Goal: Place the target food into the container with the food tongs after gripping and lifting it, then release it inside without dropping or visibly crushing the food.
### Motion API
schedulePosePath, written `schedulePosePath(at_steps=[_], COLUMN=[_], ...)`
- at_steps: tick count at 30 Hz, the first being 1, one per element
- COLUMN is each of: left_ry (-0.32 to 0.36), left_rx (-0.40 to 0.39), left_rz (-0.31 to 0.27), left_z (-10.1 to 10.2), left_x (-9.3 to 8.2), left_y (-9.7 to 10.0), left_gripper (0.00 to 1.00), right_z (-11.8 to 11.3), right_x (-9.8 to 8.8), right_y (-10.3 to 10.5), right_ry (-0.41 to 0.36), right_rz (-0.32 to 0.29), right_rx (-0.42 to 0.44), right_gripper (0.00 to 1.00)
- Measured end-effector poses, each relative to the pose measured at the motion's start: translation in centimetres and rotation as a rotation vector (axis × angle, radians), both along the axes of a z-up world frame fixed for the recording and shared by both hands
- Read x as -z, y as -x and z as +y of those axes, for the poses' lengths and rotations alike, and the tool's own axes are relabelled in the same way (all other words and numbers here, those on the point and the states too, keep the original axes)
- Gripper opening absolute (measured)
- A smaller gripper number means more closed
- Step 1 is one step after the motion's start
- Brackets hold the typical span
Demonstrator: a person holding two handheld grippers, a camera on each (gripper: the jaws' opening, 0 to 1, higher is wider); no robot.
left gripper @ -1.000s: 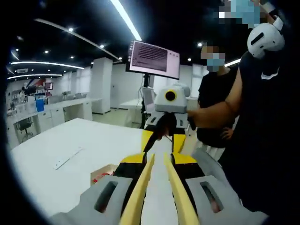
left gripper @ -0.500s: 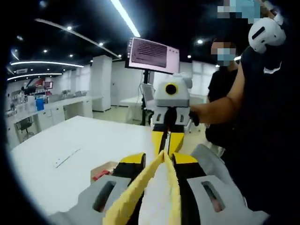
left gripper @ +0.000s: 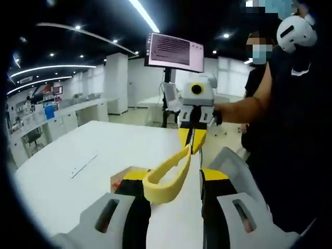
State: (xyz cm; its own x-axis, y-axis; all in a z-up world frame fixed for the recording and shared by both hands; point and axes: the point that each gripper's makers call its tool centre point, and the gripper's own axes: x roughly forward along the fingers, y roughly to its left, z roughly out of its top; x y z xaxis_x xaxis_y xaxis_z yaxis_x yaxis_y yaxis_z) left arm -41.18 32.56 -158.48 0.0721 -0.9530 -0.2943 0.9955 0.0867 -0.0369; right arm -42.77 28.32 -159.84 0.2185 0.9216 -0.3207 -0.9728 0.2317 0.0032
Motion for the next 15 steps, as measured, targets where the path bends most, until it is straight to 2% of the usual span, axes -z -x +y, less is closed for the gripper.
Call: schedulePosePath(at_steps=[3,5,7,8,9,10,11,15], left_ry=[0.007,-0.017,-0.086,-0.133,-0.158,-0.212,-0.227,-0.338], left_rx=[0.006,0.047,0.075,0.091,0.089,0.074,0.070,0.097], left_rz=[-0.006,-0.002,-0.009,0.008,0.008,-0.013,-0.016,0.009], left_z=[0.3,0.0,-0.1,-0.1,-0.1,0.2,0.2,0.8], left_x=[-0.9,-0.7,0.9,2.0,2.7,4.0,4.4,7.6], left_y=[-0.2,0.4,0.9,1.3,1.3,0.7,0.6,0.8], left_gripper=[0.33,0.32,0.34,0.36,0.37,0.38,0.38,0.32], right_z=[-0.1,0.0,0.3,0.4,0.5,0.6,0.7,1.2], right_x=[0.6,0.8,1.3,1.6,1.9,2.2,2.4,3.1], right_y=[0.2,0.3,0.5,0.4,0.4,0.4,0.3,0.5], right_ry=[0.028,0.028,0.040,0.045,0.045,0.045,0.042,0.041], right_rz=[0.005,0.011,0.011,0.010,0.019,0.025,0.027,0.038], right_rx=[-0.008,-0.014,-0.015,-0.014,-0.016,-0.018,-0.013,-0.018], right_gripper=[0.01,0.01,0.01,0.01,0.01,0.01,0.01,0.01])
